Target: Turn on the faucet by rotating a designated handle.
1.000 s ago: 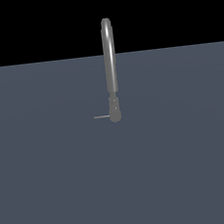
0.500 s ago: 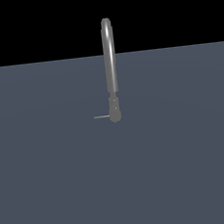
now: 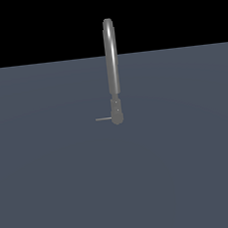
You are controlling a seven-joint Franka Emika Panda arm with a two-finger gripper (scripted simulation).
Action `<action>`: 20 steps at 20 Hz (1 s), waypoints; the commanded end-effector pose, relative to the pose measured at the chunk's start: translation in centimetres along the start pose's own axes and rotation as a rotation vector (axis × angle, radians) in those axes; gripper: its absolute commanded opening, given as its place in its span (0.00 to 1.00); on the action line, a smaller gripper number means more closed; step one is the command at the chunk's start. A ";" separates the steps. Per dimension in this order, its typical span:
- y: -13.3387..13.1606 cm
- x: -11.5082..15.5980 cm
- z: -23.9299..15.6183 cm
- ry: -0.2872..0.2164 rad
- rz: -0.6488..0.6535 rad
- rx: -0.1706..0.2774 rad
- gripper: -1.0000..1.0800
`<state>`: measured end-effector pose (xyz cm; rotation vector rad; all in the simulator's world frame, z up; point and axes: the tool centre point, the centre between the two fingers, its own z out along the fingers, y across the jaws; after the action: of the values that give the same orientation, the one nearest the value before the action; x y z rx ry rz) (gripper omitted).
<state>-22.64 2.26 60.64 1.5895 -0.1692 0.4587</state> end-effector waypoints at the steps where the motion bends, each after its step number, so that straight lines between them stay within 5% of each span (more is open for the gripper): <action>1: 0.1 1.1 -1.2 0.050 -0.014 -0.101 0.00; 11: -2.5 5.4 -6.2 0.261 -0.125 -0.465 0.00; 20: -8.9 8.8 -10.0 0.471 -0.300 -0.736 0.00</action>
<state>-14.00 13.53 56.98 0.7933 0.1986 0.4601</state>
